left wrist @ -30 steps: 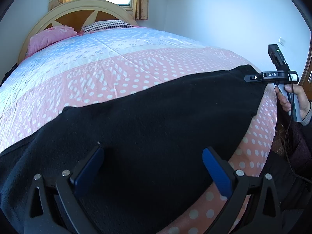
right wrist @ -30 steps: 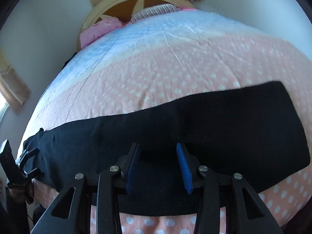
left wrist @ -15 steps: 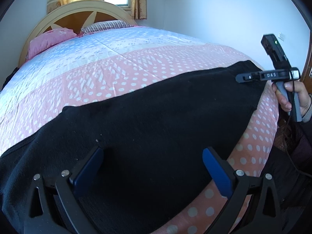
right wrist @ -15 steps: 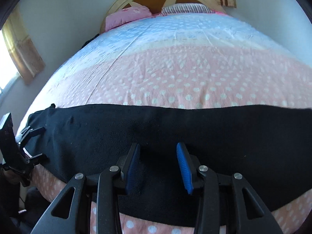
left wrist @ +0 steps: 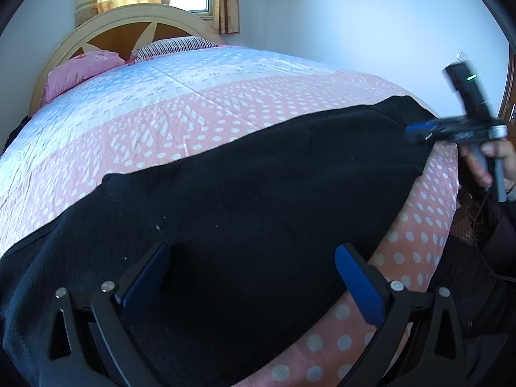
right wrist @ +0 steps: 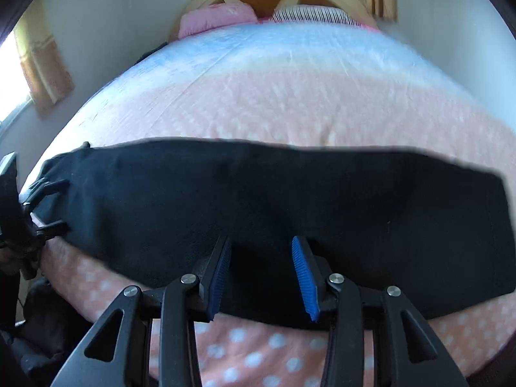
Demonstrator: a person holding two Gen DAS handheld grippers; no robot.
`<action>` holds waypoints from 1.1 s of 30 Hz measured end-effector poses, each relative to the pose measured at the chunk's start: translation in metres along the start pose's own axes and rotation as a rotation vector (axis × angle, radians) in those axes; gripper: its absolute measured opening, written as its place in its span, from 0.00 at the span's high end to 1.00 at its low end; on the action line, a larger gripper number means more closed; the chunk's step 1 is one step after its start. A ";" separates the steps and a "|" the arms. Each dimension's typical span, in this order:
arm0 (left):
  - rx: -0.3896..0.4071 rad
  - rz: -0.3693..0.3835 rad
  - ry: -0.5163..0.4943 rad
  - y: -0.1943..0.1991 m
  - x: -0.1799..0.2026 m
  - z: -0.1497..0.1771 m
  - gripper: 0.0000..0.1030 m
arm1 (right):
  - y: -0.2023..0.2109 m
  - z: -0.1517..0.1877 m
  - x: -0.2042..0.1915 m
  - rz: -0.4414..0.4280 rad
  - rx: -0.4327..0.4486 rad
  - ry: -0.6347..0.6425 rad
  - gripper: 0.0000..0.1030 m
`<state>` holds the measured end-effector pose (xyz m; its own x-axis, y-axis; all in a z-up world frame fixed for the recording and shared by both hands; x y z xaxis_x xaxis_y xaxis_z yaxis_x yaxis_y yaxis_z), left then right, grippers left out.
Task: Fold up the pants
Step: 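Smooth the folded pants flat with the open right tool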
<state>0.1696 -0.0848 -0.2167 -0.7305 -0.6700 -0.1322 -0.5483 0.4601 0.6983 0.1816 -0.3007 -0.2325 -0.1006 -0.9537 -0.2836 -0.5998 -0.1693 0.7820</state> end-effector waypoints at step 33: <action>-0.082 -0.239 0.234 0.009 -0.074 0.028 0.00 | 0.081 0.000 0.217 0.097 0.243 -0.623 0.58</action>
<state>0.2071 -0.0144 -0.2204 -0.4672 -0.8729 -0.1404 -0.6508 0.2321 0.7229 0.1116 -0.5216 -0.2304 -0.5587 -0.6275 -0.5423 -0.7188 0.0402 0.6941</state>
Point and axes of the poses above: each gripper's, at about its wrist camera, not at the fingertips, and y roughly against the way its jaws point, x to its right, z to its underside, the point moved 8 cm from there along -y, roughly the way its jaws point, and after that the axes turned 14 degrees about -y, right-handed, at the moved point
